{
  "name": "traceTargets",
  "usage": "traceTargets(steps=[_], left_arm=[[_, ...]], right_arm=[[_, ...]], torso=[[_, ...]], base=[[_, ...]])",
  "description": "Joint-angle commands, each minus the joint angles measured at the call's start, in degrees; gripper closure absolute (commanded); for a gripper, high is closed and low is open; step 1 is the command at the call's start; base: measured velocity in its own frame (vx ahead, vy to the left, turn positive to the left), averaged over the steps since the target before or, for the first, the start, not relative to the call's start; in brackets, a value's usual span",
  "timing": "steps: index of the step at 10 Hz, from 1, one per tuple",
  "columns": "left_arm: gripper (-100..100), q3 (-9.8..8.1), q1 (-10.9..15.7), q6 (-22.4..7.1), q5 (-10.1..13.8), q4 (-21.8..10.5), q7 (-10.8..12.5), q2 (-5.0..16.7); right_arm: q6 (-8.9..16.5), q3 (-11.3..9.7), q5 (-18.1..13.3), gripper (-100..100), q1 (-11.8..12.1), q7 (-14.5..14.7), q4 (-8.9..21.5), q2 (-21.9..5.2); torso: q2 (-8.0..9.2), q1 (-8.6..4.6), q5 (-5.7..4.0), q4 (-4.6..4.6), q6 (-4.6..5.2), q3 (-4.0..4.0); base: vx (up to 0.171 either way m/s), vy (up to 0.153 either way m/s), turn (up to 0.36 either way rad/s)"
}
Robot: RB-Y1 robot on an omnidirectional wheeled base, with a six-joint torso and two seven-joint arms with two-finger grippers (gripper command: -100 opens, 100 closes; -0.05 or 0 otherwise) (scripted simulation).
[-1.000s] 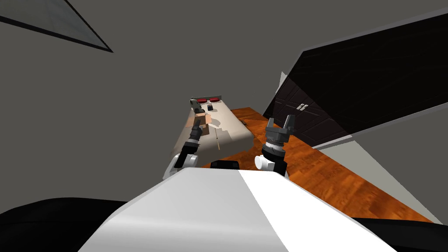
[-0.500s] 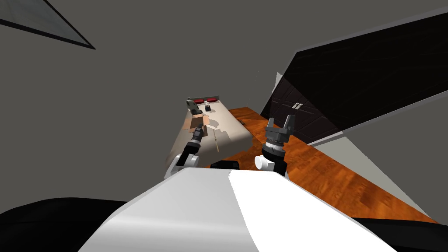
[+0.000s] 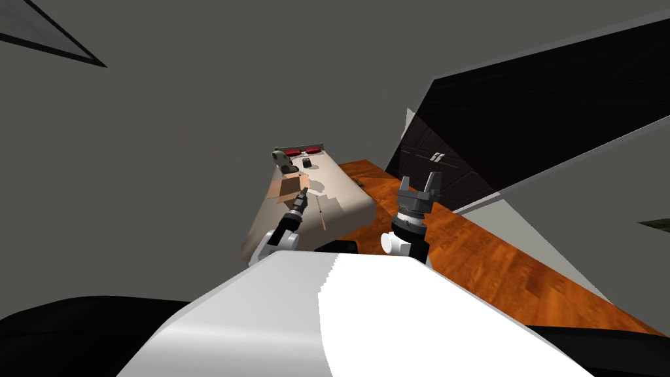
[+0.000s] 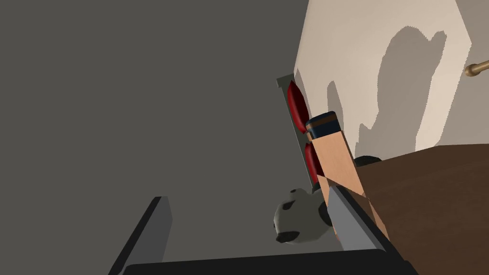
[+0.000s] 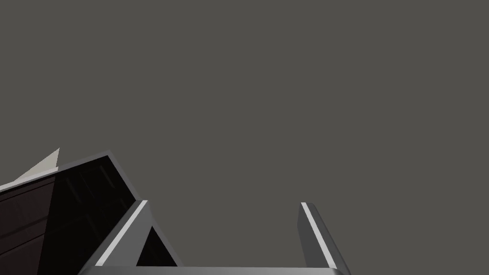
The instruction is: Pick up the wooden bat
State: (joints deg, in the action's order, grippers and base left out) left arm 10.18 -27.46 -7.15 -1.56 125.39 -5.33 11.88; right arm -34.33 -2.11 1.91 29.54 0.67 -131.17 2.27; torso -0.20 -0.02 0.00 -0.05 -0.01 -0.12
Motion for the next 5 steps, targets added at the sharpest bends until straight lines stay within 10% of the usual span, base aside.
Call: traceTargets(steps=[1,5], left_arm=[[-100,0.52,0.32,-2.20,-0.03,-0.39,-0.71,-0.32],[-100,1.81,0.82,-8.14,0.70,-1.80,-2.55,-0.10]], right_arm=[[0.00,0.00,0.00,0,0.00,0.00,0.00,0.00],[0.00,0.00,0.00,0,0.00,0.00,0.00,0.00]], torso=[[0.00,0.00,0.00,0.00,0.00,0.00],[0.00,0.02,0.00,0.00,0.00,0.00]], base=[[0.043,0.010,-0.068],[0.048,0.016,-0.099]])
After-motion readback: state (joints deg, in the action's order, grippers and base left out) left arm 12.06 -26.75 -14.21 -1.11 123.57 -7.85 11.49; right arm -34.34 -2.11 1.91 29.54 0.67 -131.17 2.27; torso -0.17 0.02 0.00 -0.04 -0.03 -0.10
